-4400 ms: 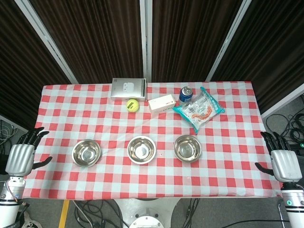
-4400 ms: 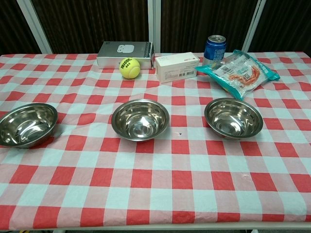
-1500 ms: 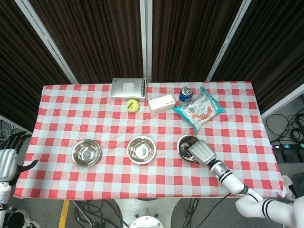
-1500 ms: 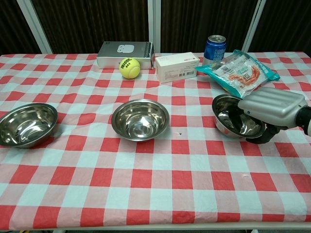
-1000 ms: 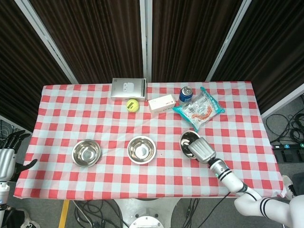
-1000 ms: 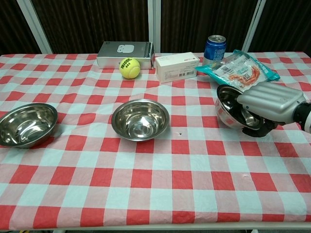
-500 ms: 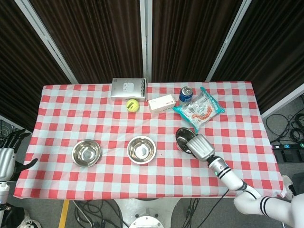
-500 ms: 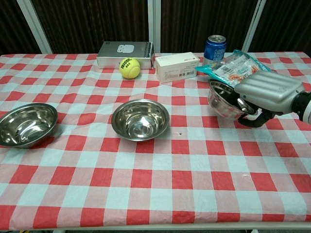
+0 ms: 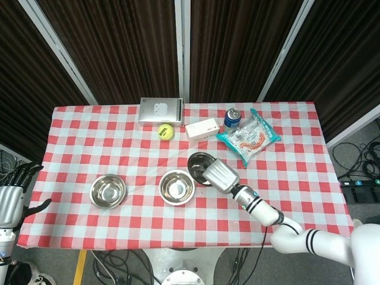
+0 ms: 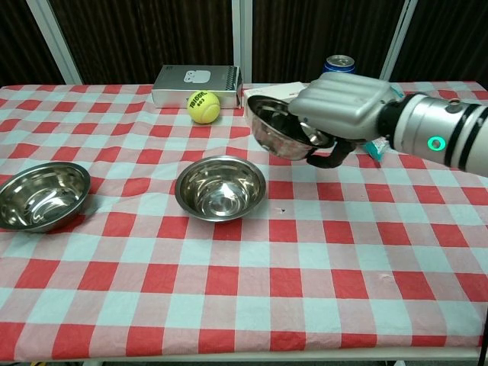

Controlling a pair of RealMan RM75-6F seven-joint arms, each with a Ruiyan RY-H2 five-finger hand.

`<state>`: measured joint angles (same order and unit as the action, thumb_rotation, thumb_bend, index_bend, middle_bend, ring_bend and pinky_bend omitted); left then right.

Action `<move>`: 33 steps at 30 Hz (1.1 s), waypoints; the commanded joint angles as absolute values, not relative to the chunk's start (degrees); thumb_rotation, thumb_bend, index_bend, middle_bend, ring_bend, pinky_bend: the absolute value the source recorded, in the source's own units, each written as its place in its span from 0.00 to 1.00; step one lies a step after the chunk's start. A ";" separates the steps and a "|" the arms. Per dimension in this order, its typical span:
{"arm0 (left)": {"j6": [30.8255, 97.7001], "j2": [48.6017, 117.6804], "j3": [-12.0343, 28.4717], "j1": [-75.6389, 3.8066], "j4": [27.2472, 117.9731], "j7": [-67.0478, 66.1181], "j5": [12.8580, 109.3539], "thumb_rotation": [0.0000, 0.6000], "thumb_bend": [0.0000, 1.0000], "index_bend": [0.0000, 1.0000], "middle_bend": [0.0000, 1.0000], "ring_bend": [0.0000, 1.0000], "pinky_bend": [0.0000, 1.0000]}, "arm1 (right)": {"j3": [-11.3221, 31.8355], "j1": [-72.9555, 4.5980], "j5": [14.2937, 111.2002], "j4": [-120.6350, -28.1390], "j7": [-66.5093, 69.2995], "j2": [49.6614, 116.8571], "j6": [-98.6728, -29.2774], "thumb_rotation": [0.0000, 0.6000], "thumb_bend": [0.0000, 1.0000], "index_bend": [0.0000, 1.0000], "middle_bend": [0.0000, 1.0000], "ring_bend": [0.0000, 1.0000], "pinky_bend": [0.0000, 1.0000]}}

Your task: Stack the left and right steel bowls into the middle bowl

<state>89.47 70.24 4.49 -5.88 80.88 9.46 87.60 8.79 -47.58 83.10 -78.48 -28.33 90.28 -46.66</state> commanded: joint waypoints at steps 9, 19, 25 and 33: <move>89.85 70.62 4.65 -5.67 80.42 9.56 87.27 1.00 0.14 0.24 0.25 0.16 0.25 | 10.28 -51.95 79.09 -77.84 -31.43 96.03 -44.35 1.00 0.35 0.63 0.53 0.65 0.64; 91.44 71.51 5.54 -5.18 78.43 11.40 86.66 1.00 0.14 0.23 0.23 0.16 0.25 | 9.39 -54.25 77.61 -75.43 -31.36 99.44 -43.01 1.00 0.35 0.62 0.52 0.65 0.64; 91.30 71.61 5.64 -5.15 77.77 12.32 86.42 1.00 0.14 0.23 0.23 0.16 0.25 | 8.91 -55.92 76.42 -76.26 -31.48 97.98 -40.28 1.00 0.07 0.35 0.35 0.58 0.64; 90.82 71.55 5.61 -5.24 77.74 12.48 86.23 1.00 0.14 0.23 0.23 0.16 0.25 | 9.32 -56.28 72.82 -80.77 -35.65 93.14 -41.07 1.00 0.04 0.23 0.25 0.56 0.64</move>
<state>90.84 71.58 5.62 -5.23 77.72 12.49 86.25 9.00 -56.29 73.71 -79.13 -34.45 94.71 -40.31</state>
